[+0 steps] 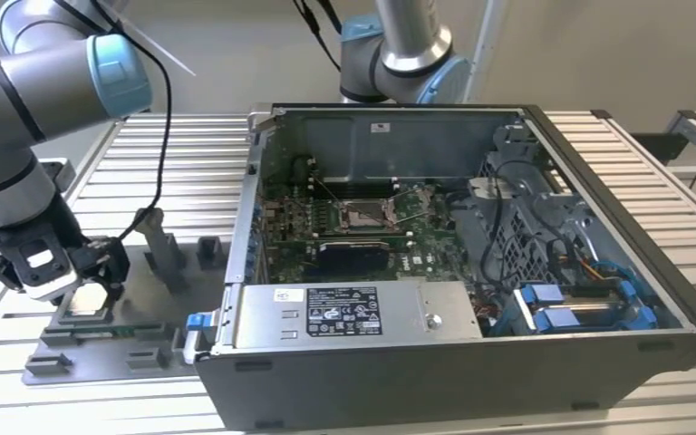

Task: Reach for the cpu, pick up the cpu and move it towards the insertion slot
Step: 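Pick up the cpu and move it towards the insertion slot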

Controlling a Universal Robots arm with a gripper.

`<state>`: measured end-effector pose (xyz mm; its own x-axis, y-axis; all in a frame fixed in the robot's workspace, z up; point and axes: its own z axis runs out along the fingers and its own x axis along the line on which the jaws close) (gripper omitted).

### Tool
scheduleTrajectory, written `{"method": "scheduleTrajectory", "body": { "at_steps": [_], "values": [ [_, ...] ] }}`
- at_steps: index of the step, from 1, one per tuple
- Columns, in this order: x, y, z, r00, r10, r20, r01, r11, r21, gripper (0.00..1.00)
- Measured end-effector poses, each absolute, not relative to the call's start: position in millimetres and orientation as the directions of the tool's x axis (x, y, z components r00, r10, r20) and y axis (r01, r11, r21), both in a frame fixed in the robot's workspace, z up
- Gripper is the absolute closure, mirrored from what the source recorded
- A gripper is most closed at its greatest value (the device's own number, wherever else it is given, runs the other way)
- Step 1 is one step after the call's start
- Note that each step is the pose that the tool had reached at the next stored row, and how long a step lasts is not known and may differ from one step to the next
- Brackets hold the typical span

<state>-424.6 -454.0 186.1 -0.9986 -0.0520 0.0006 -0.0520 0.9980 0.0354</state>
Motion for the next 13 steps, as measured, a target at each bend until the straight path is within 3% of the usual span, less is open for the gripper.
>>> {"method": "scheduleTrajectory", "body": {
  "at_steps": [12,13],
  "values": [
    [-424.6,-454.0,185.2,-0.999,-0.052,0.001,-0.052,0.998,0.035,0.0],
    [-424.6,-454.0,185.1,-0.999,-0.052,0.001,-0.052,0.998,0.035,1.0]
  ]
}}
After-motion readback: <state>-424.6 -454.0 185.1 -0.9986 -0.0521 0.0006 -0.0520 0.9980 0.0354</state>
